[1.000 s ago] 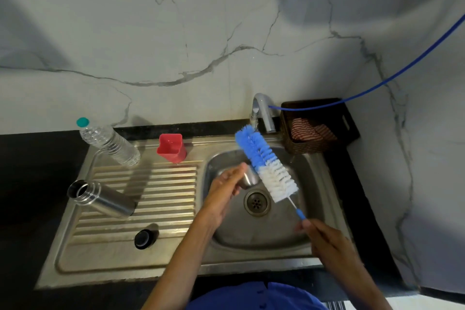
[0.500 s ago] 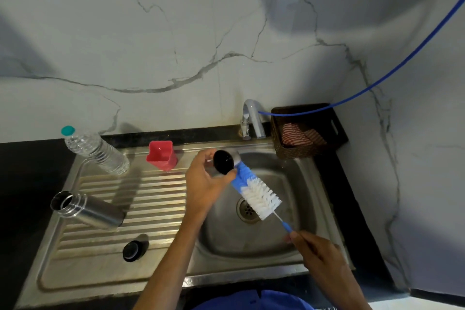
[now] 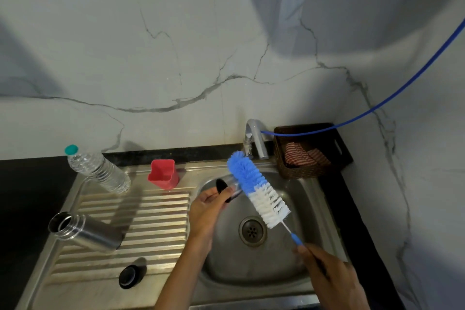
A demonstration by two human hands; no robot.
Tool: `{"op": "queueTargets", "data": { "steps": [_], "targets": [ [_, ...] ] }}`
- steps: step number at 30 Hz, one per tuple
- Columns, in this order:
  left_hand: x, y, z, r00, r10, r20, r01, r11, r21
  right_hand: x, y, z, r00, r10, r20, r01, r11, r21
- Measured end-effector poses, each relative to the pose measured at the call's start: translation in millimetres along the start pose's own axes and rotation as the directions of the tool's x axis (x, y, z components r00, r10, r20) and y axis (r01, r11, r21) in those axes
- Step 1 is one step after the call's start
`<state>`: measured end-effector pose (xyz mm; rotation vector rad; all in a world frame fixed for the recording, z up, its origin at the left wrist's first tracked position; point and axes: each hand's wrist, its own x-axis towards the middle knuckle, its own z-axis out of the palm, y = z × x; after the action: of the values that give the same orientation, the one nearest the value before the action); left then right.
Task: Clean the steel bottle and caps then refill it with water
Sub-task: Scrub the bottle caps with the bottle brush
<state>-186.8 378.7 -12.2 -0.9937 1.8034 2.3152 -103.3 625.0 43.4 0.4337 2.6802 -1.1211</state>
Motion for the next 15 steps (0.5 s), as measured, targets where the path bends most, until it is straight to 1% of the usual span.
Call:
{"op": "queueTargets", "data": {
  "steps": [1, 2, 3, 5, 7, 9, 10, 11, 12, 15],
  "targets": [
    [2, 1, -1, 1.000, 0.016, -0.018, -0.015, 0.999, 0.039, -1, -2, 0, 1.000, -0.006, -0.003, 0.005, 1.000, -0.006],
    [1, 4, 0, 1.000, 0.031, 0.004, -0.031, 0.996, 0.083, -2, -5, 1, 1.000, -0.008, -0.005, 0.008, 1.000, -0.004],
    [-1, 6, 0, 0.997, 0.048, 0.054, -0.056, 0.989, 0.138, -2, -8, 1, 1.000, -0.009, -0.003, 0.009, 1.000, -0.006],
    [-8, 11, 4, 0.981, 0.119, 0.154, -0.149, 0.967, 0.206, 0, -11, 3, 1.000, -0.023, -0.006, 0.023, 1.000, 0.002],
    [-11, 15, 7, 0.964, 0.208, 0.166, -0.235, 0.957, 0.170, 6, -8, 4, 1.000, -0.026, -0.003, 0.026, 1.000, -0.003],
    [-8, 21, 10, 0.966, 0.236, 0.109, -0.245, 0.966, 0.076, 9, -6, 4, 0.999, -0.009, 0.049, 0.013, 0.998, -0.064],
    [-4, 24, 11, 0.964, 0.253, 0.076, -0.258, 0.965, 0.055, 9, -7, 4, 0.997, -0.013, 0.081, 0.021, 0.995, -0.099],
    [1, 28, 11, 0.955, 0.293, 0.046, -0.296, 0.951, 0.086, 7, -8, 5, 0.994, -0.022, 0.106, 0.036, 0.991, -0.131],
    [6, 30, 11, 0.938, 0.344, 0.032, -0.345, 0.925, 0.160, 5, -9, 6, 0.992, -0.034, 0.120, 0.053, 0.987, -0.151],
    [19, 33, 3, 0.872, 0.488, 0.041, -0.452, 0.770, 0.450, -2, -12, 8, 0.992, -0.048, 0.117, 0.070, 0.980, -0.184]
  ]
}}
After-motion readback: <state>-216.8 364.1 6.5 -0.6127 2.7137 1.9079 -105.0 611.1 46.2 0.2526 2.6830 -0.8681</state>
